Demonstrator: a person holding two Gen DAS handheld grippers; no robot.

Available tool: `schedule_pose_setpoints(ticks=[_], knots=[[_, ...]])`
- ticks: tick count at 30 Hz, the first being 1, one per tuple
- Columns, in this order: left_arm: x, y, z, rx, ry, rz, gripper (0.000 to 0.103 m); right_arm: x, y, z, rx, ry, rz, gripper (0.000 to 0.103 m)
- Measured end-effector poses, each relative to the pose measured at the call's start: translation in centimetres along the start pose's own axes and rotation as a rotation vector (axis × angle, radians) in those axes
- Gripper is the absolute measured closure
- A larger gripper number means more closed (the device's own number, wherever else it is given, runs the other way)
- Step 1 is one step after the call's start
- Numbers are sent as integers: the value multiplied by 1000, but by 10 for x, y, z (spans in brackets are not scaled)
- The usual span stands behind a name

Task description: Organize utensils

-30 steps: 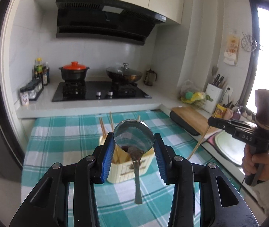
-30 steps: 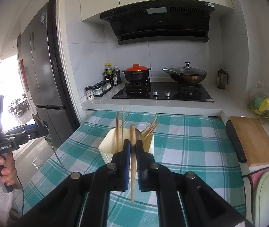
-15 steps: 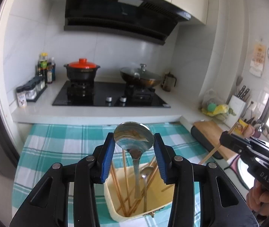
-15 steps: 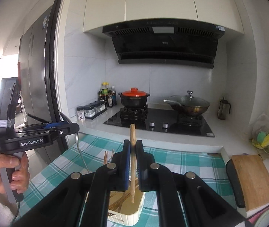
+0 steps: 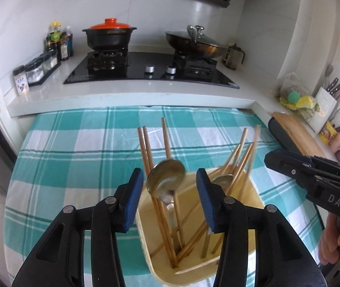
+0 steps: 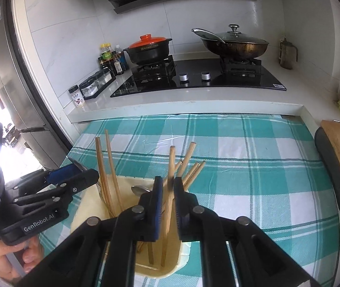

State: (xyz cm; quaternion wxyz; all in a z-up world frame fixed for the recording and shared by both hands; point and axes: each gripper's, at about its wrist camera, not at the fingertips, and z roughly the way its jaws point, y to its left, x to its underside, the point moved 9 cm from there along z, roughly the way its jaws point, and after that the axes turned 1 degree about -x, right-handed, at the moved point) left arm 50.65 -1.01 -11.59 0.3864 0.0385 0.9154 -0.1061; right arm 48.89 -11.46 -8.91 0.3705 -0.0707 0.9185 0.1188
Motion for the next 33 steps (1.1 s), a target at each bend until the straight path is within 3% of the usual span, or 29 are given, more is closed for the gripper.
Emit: schedule_pose_setpoints(ticks=[4, 6, 10, 12, 15, 21, 33], knots=[[6, -7, -42, -47, -58, 77, 17, 2, 0, -37, 18, -62, 1, 64], [15, -14, -74, -107, -111, 126, 1, 10, 1, -63, 27, -100, -15, 48], [44, -24, -133, -232, -235, 138, 0, 41, 5, -113, 81, -168, -70, 26], [65, -26, -147, -228, -217, 90, 0, 64, 4, -133, 128, -184, -63, 17], [95, -24, -153, -255, -127, 30, 0, 96, 9, -157, 114, -194, -33, 17], [118, -26, -197, -366, -228, 21, 0, 131, 29, -197, 129, -254, -68, 16], [135, -31, -233, -371, -246, 9, 0, 154, 59, -226, 142, -304, -114, 16]])
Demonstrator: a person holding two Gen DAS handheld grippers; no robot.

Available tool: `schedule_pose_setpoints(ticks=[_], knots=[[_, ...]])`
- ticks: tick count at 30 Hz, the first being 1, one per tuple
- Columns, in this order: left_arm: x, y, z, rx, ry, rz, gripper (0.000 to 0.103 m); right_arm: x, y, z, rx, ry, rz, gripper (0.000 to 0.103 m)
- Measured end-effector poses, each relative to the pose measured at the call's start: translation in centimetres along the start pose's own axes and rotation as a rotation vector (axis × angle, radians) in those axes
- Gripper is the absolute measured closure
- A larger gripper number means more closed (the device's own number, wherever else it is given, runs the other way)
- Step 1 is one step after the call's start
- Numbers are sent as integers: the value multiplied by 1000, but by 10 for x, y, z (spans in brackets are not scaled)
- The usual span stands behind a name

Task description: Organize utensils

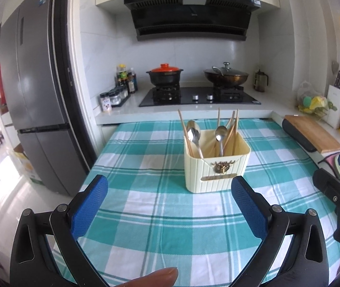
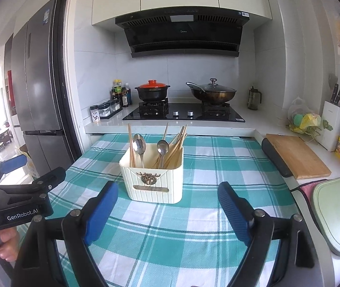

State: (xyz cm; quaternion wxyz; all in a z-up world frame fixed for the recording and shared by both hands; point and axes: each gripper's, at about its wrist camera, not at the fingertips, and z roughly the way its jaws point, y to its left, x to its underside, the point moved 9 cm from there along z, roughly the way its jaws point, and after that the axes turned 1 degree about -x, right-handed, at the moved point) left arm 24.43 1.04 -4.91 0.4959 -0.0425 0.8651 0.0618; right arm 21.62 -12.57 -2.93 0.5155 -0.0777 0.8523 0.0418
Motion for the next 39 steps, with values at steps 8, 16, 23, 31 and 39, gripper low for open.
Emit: schedule_pose_setpoints(ticks=[8, 16, 23, 31, 39], knots=[[-1, 2, -13, 5, -9, -13, 0, 1, 8, -10, -3, 2, -12, 10], [-3, -5, -17, 21, -12, 9, 0, -2, 10, -16, 10, -4, -16, 1], [-1, 0, -15, 8, 5, -10, 0, 0, 12, -15, 22, 12, -23, 1], [2, 3, -15, -4, 9, -16, 0, 3, 14, -13, 35, 23, -33, 1], [3, 1, -14, 0, 10, -8, 0, 5, 15, -11, 40, 30, -38, 1]])
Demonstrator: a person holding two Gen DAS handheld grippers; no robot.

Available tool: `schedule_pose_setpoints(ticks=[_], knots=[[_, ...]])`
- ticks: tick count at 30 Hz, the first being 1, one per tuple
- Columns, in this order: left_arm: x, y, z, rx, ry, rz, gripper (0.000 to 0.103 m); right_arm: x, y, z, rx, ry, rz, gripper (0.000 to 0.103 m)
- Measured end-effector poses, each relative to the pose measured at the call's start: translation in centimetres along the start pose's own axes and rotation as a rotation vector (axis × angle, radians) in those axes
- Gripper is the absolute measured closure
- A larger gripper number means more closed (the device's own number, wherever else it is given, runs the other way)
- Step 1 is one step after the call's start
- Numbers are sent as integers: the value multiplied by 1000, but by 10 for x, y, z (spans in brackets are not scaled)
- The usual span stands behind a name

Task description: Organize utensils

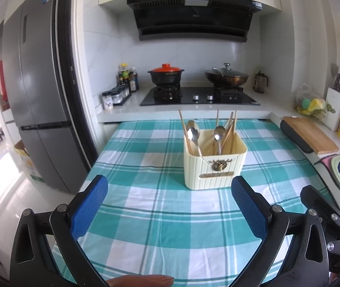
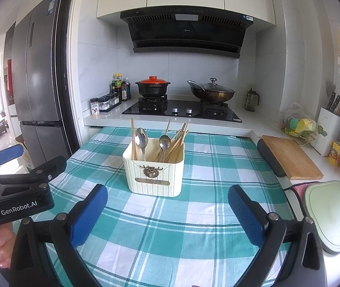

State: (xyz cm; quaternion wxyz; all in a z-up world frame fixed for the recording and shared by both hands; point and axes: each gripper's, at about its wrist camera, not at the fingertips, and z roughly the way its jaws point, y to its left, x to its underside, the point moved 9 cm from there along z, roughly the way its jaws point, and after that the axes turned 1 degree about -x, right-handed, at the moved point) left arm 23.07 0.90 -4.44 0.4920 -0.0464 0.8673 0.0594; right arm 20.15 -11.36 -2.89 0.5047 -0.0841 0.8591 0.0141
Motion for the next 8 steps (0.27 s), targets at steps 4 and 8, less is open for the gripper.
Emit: schedule_pose_setpoints(ticks=[4, 8], knots=[[2, 0, 0, -7, -4, -3, 0, 4, -2, 1, 9, 7, 0, 1], [4, -1, 3, 9, 4, -8, 0, 6, -4, 2, 5, 12, 5, 1]])
